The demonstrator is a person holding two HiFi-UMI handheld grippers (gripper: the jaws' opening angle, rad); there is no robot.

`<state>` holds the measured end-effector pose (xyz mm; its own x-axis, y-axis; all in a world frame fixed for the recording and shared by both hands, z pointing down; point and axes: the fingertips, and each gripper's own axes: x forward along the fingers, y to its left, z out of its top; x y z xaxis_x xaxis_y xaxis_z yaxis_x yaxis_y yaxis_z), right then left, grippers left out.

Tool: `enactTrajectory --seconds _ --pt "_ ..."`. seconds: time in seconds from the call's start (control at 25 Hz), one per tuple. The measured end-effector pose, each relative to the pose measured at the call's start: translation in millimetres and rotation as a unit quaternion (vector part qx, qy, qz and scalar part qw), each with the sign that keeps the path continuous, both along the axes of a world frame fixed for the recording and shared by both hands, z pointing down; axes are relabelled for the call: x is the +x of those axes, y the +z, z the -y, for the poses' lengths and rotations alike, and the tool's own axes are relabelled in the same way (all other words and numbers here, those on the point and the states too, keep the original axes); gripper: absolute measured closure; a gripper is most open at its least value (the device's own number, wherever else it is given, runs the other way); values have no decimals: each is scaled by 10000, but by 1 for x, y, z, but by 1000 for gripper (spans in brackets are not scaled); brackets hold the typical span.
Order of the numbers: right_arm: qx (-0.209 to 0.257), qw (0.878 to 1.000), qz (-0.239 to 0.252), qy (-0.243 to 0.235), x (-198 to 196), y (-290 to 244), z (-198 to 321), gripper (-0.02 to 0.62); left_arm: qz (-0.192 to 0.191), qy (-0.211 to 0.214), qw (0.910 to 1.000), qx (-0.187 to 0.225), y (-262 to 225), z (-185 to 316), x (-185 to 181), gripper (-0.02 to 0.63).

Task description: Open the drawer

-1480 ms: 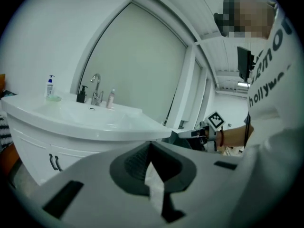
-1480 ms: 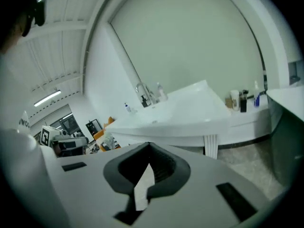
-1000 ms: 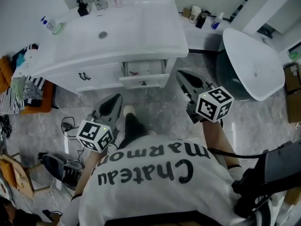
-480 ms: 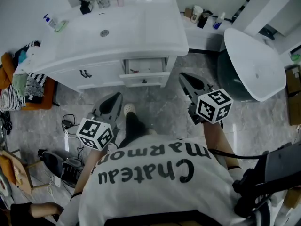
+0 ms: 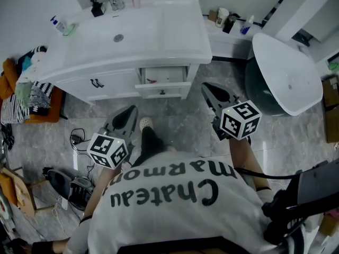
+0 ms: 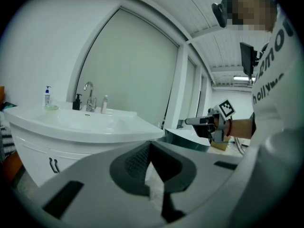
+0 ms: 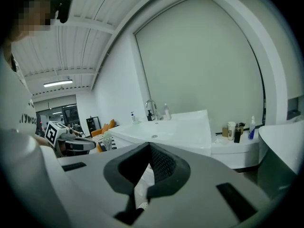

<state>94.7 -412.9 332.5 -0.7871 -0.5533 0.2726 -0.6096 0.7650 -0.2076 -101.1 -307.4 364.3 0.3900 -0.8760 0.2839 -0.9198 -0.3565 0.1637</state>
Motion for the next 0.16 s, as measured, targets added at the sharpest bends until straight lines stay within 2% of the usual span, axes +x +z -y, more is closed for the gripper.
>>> enactTrajectory --seconds 0.16 --pt "74 10000 -1 -10 2 -4 2 588 22 14 10000 -36 3 -1 2 598"
